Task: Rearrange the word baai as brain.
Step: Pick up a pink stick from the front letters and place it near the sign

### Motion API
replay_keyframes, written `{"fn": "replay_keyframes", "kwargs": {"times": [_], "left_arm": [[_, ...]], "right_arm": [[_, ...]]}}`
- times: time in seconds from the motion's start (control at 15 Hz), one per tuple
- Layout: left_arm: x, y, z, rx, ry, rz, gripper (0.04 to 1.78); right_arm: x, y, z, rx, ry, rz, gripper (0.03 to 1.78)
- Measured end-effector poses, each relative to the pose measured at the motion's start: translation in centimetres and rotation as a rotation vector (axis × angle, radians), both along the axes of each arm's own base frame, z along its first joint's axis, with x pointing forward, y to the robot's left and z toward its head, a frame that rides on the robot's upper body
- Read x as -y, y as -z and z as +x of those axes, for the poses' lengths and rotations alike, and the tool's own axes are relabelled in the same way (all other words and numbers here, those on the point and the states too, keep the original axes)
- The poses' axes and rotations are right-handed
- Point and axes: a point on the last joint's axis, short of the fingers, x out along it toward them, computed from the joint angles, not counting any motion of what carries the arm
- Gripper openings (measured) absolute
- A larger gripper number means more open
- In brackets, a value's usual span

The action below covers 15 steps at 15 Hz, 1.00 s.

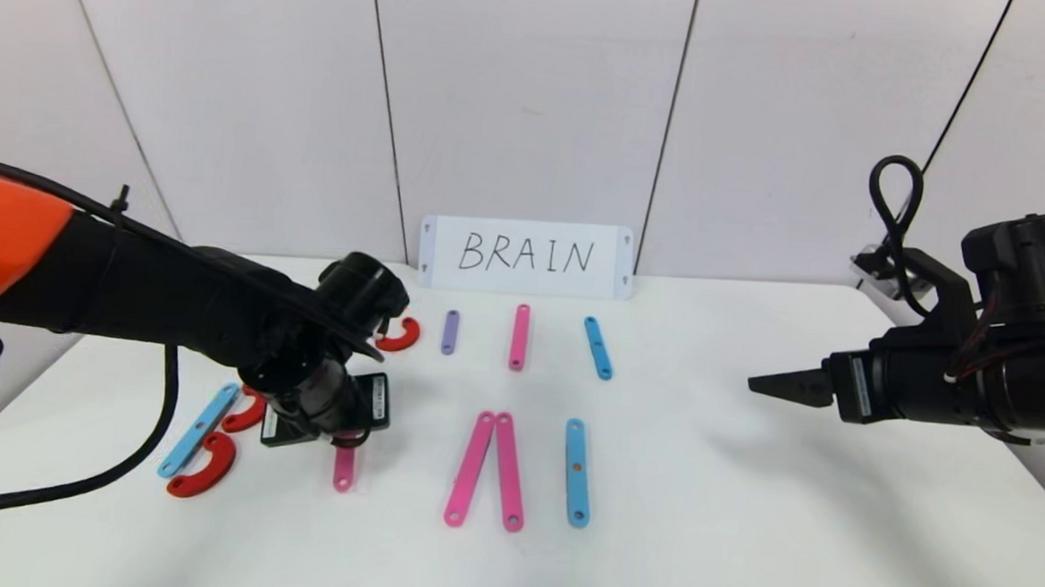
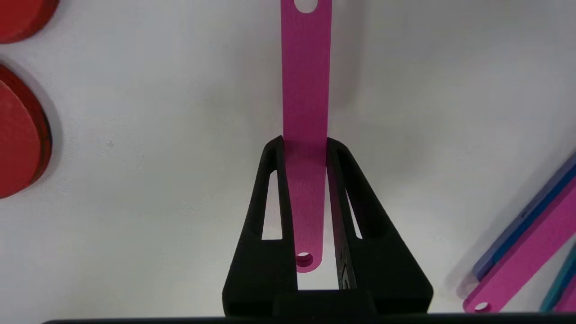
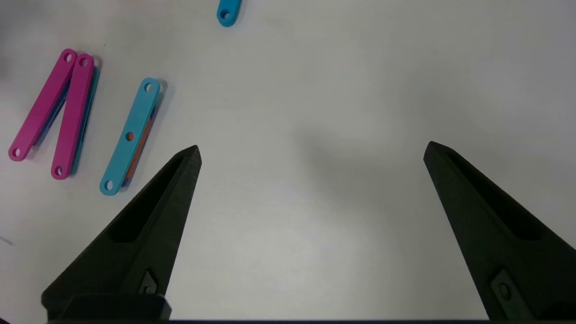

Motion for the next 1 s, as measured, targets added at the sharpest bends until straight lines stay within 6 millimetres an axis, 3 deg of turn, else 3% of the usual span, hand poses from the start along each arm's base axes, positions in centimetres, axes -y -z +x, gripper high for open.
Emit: {"fn": "replay_keyframes", "kwargs": {"times": [0.33,0.67,0.8,1.0], "left_arm": [[-0.2,-4.7,0.8,0.132,0.248,0.01,0.27],[1.2,-9.2,3.0,0.29,0.501,-0.106,0.27],[2.2,-10.0,4.6,0.333,0.56,-0.175,0.27],[4.2,-9.2,6.5,0.333,0.613,-0.241,0.27]], "right_arm": [[0.0,-0.1,0.0,0.001,-0.004,0.005,1.74],[0.3,-0.3,0.0,0.011,0.005,0.007,1.74],[0.4,-0.4,0.0,0.026,0.01,0.009,1.74],[0.6,-0.5,0.0,0.032,0.015,0.01,1.74]]}}
